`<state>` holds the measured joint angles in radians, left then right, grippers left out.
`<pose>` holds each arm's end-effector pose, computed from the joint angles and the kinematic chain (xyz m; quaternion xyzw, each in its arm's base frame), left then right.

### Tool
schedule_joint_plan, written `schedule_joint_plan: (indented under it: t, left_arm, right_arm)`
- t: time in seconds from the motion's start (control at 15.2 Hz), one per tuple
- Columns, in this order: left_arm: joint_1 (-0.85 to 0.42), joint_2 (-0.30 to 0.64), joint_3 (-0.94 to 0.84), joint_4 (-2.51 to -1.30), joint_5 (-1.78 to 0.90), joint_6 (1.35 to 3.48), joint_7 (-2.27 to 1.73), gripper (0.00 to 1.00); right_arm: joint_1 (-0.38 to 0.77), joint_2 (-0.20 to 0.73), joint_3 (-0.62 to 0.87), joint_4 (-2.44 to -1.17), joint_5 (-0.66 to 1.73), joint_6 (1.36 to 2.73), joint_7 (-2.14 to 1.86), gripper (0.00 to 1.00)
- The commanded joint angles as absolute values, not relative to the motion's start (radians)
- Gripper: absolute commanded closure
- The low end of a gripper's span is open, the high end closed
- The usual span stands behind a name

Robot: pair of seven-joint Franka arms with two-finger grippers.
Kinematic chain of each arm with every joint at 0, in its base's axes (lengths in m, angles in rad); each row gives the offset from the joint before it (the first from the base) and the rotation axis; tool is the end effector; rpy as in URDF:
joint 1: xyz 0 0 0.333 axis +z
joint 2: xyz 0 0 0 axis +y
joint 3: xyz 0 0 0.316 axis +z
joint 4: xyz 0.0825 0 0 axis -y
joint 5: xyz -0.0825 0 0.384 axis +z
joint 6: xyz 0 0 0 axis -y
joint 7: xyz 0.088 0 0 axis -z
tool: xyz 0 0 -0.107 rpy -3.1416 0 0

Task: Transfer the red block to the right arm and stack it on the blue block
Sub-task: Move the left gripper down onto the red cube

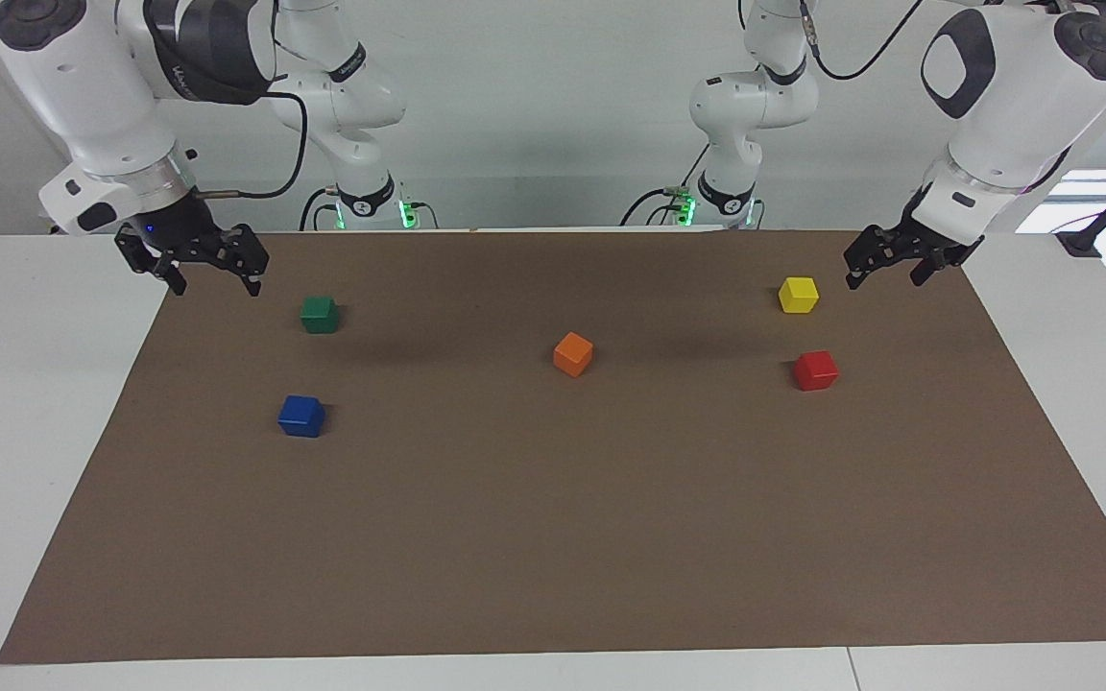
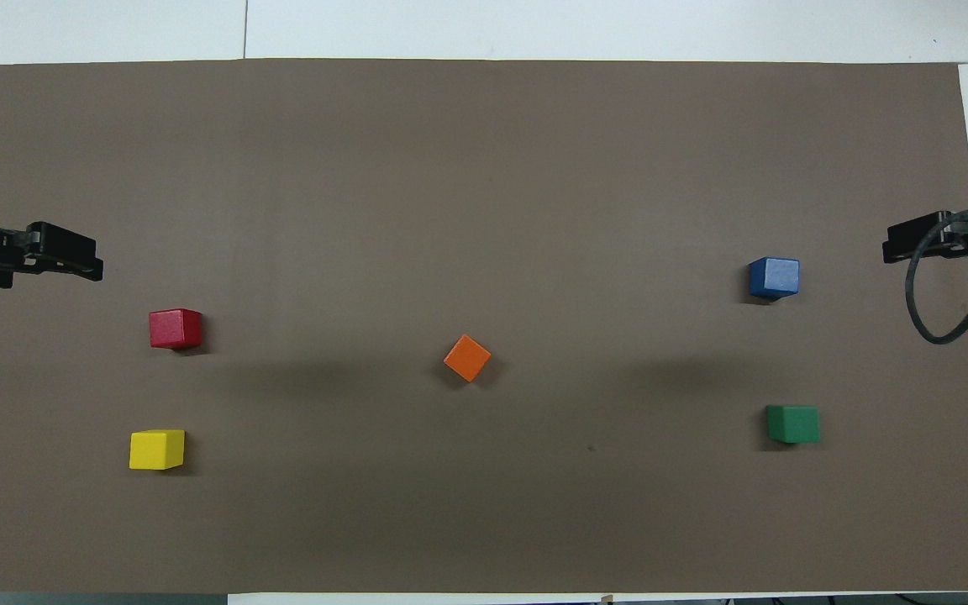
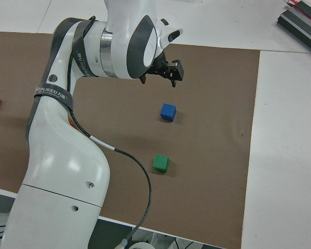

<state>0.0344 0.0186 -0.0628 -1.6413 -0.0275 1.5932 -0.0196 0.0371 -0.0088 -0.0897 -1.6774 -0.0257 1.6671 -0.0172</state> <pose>0.5585 -0.0185 0.5828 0.9993 -0.0036 -0.0337 0.0135 0.5569 -0.0320 0.5872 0.9998 -0.0165 -0.0012 0.0124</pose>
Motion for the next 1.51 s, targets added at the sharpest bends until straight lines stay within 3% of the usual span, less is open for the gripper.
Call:
schedule_joint_plan:
  t: [0.0, 0.59, 0.99, 1.45]
  left_arm:
    - [0.048, 0.026, -0.067, -1.628, -0.043, 1.598, -0.014, 0.00]
    - [0.048, 0.014, -0.051, -1.670, -0.043, 1.655, -0.018, 0.00]
    - [0.057, 0.009, -0.051, -1.830, -0.031, 1.787, -0.011, 0.00]
    - [0.057, 0.003, -0.049, -2.106, -0.014, 2.064, -0.011, 0.00]
  right_arm:
    - [0.021, -0.034, -0.081, -1.707, -0.018, 1.686, -0.023, 0.00]
    - [0.021, -0.034, -0.083, -1.707, -0.018, 1.684, -0.020, 0.00]
    - [0.023, -0.035, -0.083, -1.709, -0.018, 1.680, -0.020, 0.00]
    - [0.034, -0.041, -0.081, -1.729, 0.055, 1.687, -0.037, 0.00]
